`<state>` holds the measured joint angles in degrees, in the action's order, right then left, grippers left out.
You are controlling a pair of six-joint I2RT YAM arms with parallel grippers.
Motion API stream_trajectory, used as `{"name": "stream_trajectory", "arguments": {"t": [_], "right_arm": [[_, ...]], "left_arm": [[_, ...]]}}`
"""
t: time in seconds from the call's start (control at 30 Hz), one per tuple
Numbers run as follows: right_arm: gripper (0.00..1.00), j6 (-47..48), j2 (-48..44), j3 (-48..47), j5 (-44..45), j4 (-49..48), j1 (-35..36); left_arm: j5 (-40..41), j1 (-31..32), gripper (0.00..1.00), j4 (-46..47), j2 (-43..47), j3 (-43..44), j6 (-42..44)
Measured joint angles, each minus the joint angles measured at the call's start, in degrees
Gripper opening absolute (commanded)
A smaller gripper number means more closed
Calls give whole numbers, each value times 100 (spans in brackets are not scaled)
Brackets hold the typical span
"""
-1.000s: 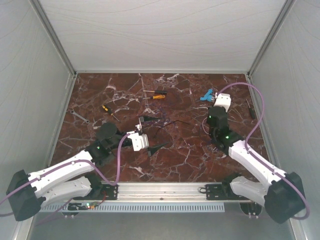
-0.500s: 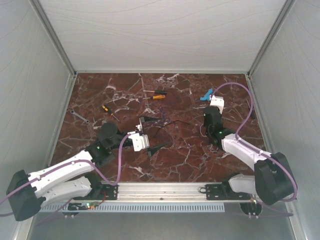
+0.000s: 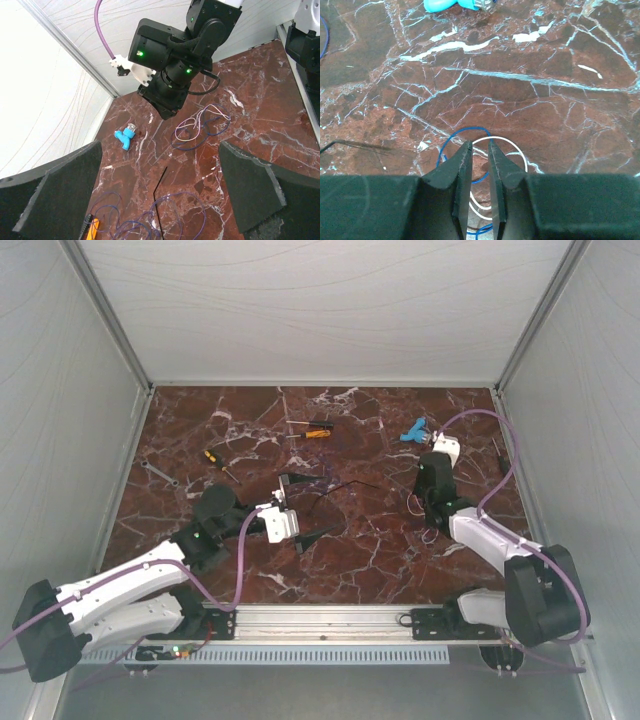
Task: Zip-tie the wires
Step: Straighten the cable at the center of the board.
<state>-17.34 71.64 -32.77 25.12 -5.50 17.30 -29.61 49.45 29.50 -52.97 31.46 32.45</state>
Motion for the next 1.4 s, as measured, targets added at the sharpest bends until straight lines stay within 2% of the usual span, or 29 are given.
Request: {"name": "stream_trajectory", "arguments": {"t": [0.23, 0.57, 0.77, 0.93, 1.13, 1.27, 1.4], "right_arm": [[21, -103, 118, -2, -293, -37, -57], [41, -208, 107, -146, -616, 50, -81], [48, -153, 76, -573, -1497, 4, 33], [48, 118, 487, -1290, -2022, -52, 568], [50, 317, 1471, -2079, -2531, 7, 1010], [50, 321, 1965, -2398, -2806, 201, 1040], [50, 321, 2205, -2474, -2881, 422, 1040]], "left_arm": [[0, 0, 100, -2, 0, 0, 13], [87, 2, 100, -7, -55, 0, 13], [815, -2, 100, -337, -354, 221, -186], [1725, -205, 100, -667, -791, 715, -824], [2135, -1163, 99, -1462, -1517, 1720, -2164], [2256, -1661, 94, -2153, -2212, 2463, -2924], [2299, -1729, 85, -2927, -3077, 3058, -3532]]}}
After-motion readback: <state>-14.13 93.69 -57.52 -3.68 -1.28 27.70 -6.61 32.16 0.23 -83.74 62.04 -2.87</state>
